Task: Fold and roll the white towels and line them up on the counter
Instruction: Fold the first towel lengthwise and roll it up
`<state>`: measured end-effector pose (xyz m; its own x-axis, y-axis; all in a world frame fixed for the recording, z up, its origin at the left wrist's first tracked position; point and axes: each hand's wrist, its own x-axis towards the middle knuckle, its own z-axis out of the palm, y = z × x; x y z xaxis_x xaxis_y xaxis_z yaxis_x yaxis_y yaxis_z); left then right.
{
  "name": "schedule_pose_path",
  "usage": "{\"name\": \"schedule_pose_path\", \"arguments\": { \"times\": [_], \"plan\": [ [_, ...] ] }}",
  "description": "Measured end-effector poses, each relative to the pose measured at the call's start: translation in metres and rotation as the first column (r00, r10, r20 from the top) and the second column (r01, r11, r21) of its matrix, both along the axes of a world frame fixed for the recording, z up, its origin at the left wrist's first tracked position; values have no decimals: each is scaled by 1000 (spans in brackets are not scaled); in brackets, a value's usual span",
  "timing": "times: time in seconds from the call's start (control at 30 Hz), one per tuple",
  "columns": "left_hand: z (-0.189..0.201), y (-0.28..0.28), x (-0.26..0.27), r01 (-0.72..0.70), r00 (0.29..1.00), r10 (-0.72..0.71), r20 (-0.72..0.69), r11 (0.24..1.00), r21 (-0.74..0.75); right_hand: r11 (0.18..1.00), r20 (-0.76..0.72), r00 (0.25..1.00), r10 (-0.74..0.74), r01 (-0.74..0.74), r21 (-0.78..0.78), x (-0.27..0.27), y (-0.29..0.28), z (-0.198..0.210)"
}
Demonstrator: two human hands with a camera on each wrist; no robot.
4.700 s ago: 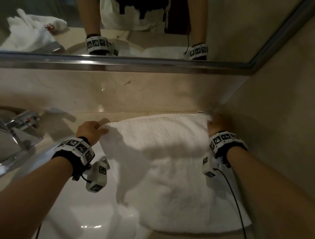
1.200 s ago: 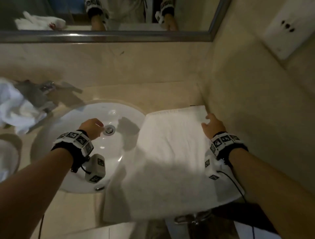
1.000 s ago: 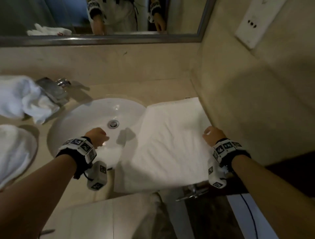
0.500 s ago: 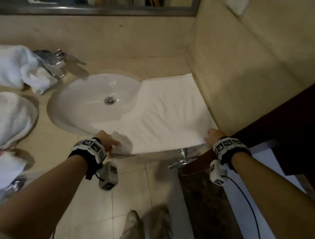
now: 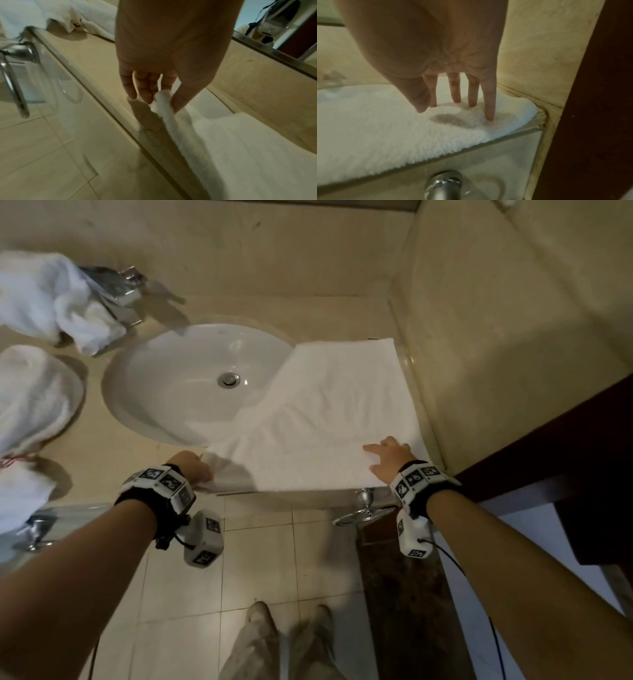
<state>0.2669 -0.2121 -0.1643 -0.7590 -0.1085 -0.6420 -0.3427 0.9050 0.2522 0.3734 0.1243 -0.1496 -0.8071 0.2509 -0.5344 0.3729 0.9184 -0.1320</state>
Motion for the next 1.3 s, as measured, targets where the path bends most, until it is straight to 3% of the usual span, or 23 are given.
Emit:
{"name": "schedule_pose_path", "arguments": {
  "times": [0.13,0.3,0.4,0.47,0.57,0.63,0.7,0.77,0.9,1.03,1.2,1.3],
  "plan": [
    [17,13,-9,-123,972,160,-174,971,206,984,-38,992,-121,115,-135,-3,5,7],
    [59,88,-23,-31,914,169,-370,936,352,911,-130,935,-331,281,-301,10,22,21],
    [81,161,-15,186,895,25,-445,885,426,889,-124,914,-387,334,-314,21,42,31],
    [92,207,3,343,883,-108,-456,811,473,859,-132,886,-443,378,-344,27,56,36],
    [90,254,38,546,838,-400,-372,644,536,812,-186,829,-527,428,-396,37,71,35],
    [77,265,52,578,802,-530,-274,578,576,799,-195,814,-547,438,-411,43,74,31],
    [63,260,53,582,807,-529,-265,630,514,797,-163,822,-545,448,-405,47,75,26],
    [51,245,45,552,833,-471,-291,744,377,810,-126,841,-527,451,-375,48,73,20],
    [34,215,31,382,909,-319,-267,895,230,827,-68,872,-485,432,-360,46,65,13],
    [19,208,35,245,969,-226,-98,925,289,818,-63,857,-511,463,-342,39,62,4],
    [10,203,34,168,985,-142,-100,921,350,688,-59,739,-671,592,-420,29,60,2],
    [8,186,24,141,987,-105,-119,920,365,638,23,739,-673,595,-489,19,57,1]
  ]
}}
